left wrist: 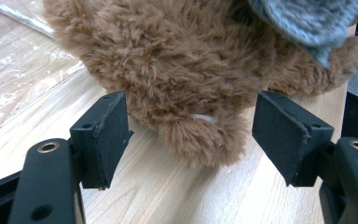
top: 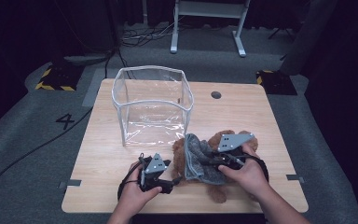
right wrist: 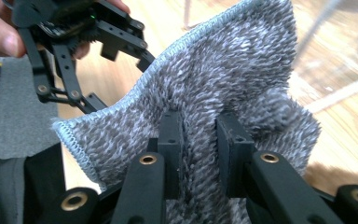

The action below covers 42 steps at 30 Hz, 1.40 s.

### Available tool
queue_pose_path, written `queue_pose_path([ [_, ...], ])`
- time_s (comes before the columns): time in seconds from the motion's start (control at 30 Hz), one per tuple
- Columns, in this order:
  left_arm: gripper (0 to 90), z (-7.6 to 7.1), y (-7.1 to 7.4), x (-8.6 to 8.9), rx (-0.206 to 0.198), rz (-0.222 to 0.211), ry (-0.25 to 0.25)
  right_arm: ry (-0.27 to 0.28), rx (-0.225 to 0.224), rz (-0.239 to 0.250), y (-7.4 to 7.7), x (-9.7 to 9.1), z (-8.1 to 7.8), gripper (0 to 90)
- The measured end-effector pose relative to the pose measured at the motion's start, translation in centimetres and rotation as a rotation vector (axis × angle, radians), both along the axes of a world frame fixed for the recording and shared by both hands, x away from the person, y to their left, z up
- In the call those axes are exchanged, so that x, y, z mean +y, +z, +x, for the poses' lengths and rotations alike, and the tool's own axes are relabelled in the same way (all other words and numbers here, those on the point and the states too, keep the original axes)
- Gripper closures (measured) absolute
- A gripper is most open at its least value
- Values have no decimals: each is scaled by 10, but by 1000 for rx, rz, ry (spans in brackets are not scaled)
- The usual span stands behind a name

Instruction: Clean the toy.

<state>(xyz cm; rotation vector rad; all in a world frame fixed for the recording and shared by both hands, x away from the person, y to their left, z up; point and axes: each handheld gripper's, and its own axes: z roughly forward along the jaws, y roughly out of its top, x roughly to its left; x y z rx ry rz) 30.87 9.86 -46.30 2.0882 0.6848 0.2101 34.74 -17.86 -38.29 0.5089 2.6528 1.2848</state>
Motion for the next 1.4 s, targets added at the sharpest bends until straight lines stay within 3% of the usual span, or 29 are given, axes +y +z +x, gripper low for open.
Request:
queue_pose_path([
  [0.3,272,6,-3,-5,25,5,10,-76,12,-15,-6,-33,1,741],
  [0.6,344,10,-4,-16,29,1,-44,-145,19,18,-5,-67,0,741],
  [0.87,330,12,-6,-23,36,8,-55,-198,11,30,-4,-92,-5,740],
  [1.23,315,13,-6,-30,20,29,-43,-294,10,-2,-5,-132,-8,739],
  [1.4,316,16,-7,-34,27,18,-50,-343,22,-10,-11,-150,-8,739],
])
